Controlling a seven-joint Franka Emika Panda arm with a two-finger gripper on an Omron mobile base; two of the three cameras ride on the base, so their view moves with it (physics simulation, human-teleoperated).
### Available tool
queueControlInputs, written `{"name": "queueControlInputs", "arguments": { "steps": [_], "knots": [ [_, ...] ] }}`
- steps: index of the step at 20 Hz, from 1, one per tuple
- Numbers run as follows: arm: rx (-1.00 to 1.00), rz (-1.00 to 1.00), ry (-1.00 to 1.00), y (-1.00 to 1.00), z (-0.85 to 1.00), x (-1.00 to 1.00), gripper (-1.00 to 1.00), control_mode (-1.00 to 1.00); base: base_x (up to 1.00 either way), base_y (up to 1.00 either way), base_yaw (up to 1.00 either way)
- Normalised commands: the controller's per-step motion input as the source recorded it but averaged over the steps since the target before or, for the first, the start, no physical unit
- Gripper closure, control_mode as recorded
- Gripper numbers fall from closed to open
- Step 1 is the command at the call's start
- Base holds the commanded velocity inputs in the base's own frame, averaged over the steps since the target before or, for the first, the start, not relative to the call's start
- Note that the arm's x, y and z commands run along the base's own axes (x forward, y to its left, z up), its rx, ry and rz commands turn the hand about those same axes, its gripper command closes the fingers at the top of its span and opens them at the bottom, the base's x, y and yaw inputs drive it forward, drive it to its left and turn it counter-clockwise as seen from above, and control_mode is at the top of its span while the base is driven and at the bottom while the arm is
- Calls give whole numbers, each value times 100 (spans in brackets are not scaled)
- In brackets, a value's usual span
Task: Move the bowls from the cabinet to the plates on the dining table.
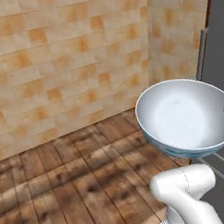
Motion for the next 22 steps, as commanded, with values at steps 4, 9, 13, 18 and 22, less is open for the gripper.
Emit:
{"name": "queueControlInputs", "arguments": {
  "steps": [4,9,13,18,22],
  "knots": [
    [0,0,0,0,0,0,100,100,92,1,-1],
    [0,0,0,0,0,0,100,100,95,1,-1],
    [0,0,0,0,0,0,100,100,90,1,-1],
    [0,0,0,0,0,0,100,100,84,4,0],
    [0,0,0,0,0,0,100,100,77,5,0]
  ]
}}
